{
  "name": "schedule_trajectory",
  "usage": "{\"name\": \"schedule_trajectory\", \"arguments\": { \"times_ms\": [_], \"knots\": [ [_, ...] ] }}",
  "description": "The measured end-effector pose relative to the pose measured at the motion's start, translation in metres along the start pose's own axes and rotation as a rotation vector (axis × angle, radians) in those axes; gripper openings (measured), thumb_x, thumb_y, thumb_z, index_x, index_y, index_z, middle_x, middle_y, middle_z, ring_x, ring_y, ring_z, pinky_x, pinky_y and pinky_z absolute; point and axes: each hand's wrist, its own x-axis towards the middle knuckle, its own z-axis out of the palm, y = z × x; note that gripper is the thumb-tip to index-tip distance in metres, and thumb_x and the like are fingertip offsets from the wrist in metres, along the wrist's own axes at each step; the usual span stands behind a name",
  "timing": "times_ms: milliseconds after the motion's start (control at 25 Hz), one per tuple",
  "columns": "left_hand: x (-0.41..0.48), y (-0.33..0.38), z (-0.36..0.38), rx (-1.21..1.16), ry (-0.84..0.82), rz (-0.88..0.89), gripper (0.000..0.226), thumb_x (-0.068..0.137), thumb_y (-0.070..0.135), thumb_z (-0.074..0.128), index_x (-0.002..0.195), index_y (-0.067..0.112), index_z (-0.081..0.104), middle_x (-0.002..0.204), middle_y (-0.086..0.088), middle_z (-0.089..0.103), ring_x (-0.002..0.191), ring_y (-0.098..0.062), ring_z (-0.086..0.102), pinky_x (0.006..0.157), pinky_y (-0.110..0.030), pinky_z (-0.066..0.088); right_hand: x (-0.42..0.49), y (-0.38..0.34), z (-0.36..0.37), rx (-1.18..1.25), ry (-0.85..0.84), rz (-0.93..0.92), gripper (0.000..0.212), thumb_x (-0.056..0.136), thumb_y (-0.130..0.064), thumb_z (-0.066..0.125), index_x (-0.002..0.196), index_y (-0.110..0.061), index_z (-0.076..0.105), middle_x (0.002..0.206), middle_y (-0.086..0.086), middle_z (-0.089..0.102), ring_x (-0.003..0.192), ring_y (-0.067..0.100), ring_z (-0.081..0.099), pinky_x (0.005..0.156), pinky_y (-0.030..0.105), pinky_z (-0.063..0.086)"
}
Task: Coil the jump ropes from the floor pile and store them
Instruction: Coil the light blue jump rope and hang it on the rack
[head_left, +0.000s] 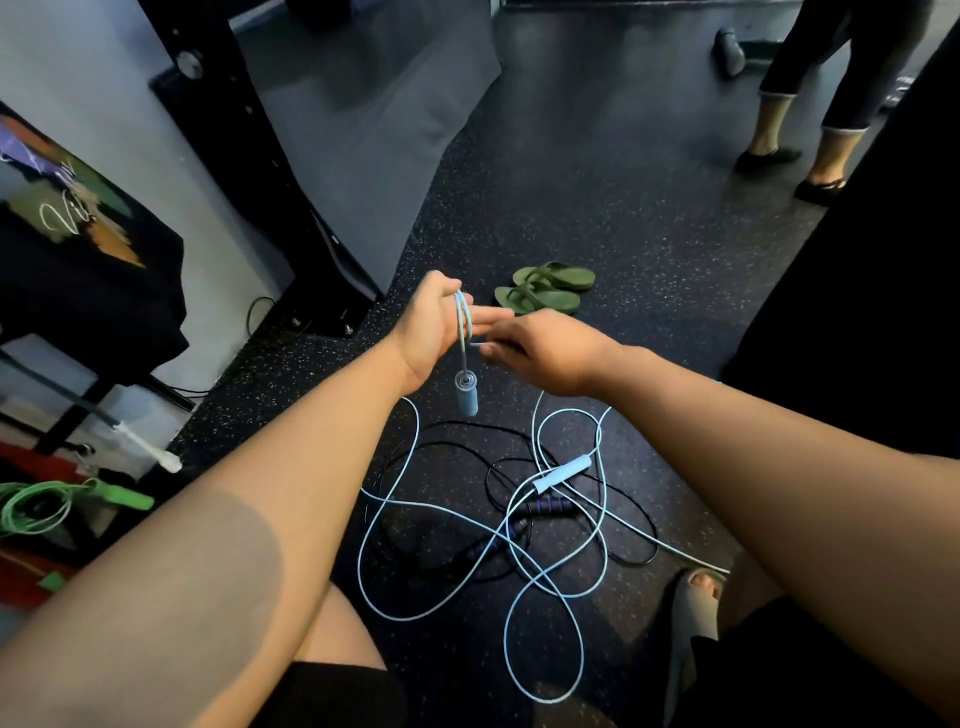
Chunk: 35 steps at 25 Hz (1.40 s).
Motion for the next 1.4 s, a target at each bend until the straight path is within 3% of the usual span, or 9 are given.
{"name": "schedule_trajectory", "arguments": {
  "times_ms": [120, 240, 440, 600, 680, 840, 1040, 1280, 1400],
  "knots": [
    [-0.001, -0.008, 0.0, 0.282, -0.128, -0.042, 0.055, 0.084, 0.054, 0.033, 0.099, 0.006, 0.055, 0.08, -0.011, 0.062, 0.084, -0.021, 0.055, 0.097, -0.038, 0.041, 0.001, 0.001, -0.011, -0.029, 0.086, -0.034, 0.034, 0.095, -0.047, 0.056, 0.084, -0.015, 0.064, 0.07, -0.002, 0.061, 0.064, 0.023, 0.055, 0.057, 0.035, 0.04],
    [-0.009, -0.01, 0.004, 0.378, -0.239, -0.075, 0.047, 0.096, 0.042, 0.018, 0.077, 0.011, 0.047, 0.077, -0.019, 0.06, 0.082, -0.034, 0.061, 0.087, -0.027, 0.045, 0.002, 0.004, -0.017, 0.01, 0.091, -0.045, 0.034, 0.091, -0.051, 0.06, 0.082, -0.019, 0.065, 0.071, -0.005, 0.064, 0.064, 0.018, 0.057, 0.059, 0.035, 0.044],
    [-0.014, -0.004, 0.008, 0.288, -0.343, -0.058, 0.055, 0.096, 0.041, 0.011, 0.078, 0.005, 0.05, 0.043, -0.004, 0.051, 0.058, -0.035, 0.054, 0.072, -0.031, 0.055, 0.001, 0.015, -0.017, 0.185, 0.173, -0.007, 0.03, 0.088, -0.047, 0.067, 0.083, -0.018, 0.059, 0.067, -0.011, 0.058, 0.064, 0.012, 0.054, 0.058, 0.027, 0.04],
    [-0.017, -0.001, 0.008, 0.107, -0.297, -0.112, 0.055, 0.094, 0.045, 0.015, 0.079, 0.007, 0.052, 0.04, 0.002, 0.033, 0.047, -0.026, 0.043, 0.084, -0.039, 0.043, 0.0, 0.028, -0.004, 0.302, 0.184, 0.131, 0.031, 0.096, -0.044, 0.056, 0.075, -0.022, 0.051, 0.067, -0.003, 0.046, 0.062, 0.01, 0.041, 0.059, 0.032, 0.035],
    [-0.018, 0.002, 0.006, -0.048, -0.262, -0.121, 0.055, 0.091, 0.049, 0.019, 0.081, 0.007, 0.053, 0.044, 0.003, 0.031, 0.049, -0.025, 0.039, 0.086, -0.038, 0.043, -0.002, 0.032, 0.001, 0.339, 0.162, 0.223, 0.038, 0.101, -0.042, 0.048, 0.075, -0.014, 0.052, 0.067, -0.001, 0.046, 0.058, 0.007, 0.041, 0.059, 0.032, 0.035],
    [-0.02, 0.008, 0.003, -0.422, -0.257, -0.111, 0.061, 0.084, 0.053, 0.033, 0.097, -0.001, 0.058, 0.061, -0.003, 0.046, 0.069, -0.028, 0.053, 0.083, -0.033, 0.046, -0.002, 0.027, 0.014, 0.426, 0.067, 0.338, 0.039, 0.104, -0.042, 0.04, 0.073, -0.023, 0.055, 0.059, -0.005, 0.048, 0.044, 0.001, 0.046, 0.055, 0.027, 0.038],
    [-0.018, 0.012, 0.0, -0.661, -0.22, 0.025, 0.076, 0.075, 0.051, 0.043, 0.118, -0.01, 0.058, 0.106, -0.018, 0.07, 0.113, -0.039, 0.063, 0.114, -0.036, 0.038, -0.003, 0.018, 0.021, 0.401, -0.065, 0.333, 0.037, 0.105, -0.038, 0.039, 0.083, -0.021, 0.063, 0.059, -0.004, 0.048, 0.049, 0.009, 0.047, 0.056, 0.027, 0.04],
    [-0.017, 0.013, 0.0, -0.618, -0.053, 0.057, 0.068, 0.09, 0.051, 0.034, 0.111, -0.008, 0.058, 0.098, -0.02, 0.07, 0.115, -0.045, 0.062, 0.112, -0.04, 0.041, -0.008, 0.009, 0.016, 0.227, -0.175, 0.239, 0.032, 0.105, -0.036, 0.042, 0.098, -0.017, 0.067, 0.069, -0.012, 0.053, 0.064, 0.001, 0.05, 0.063, 0.025, 0.036],
    [-0.006, 0.006, -0.004, -0.341, 0.04, 0.046, 0.07, 0.091, 0.054, 0.031, 0.116, -0.005, 0.06, 0.099, -0.02, 0.073, 0.109, -0.039, 0.068, 0.121, -0.048, 0.024, -0.006, 0.004, 0.014, 0.119, -0.169, 0.158, 0.032, 0.103, -0.038, 0.043, 0.096, -0.016, 0.066, 0.078, -0.006, 0.063, 0.075, 0.014, 0.058, 0.071, 0.031, 0.043]
  ]
}}
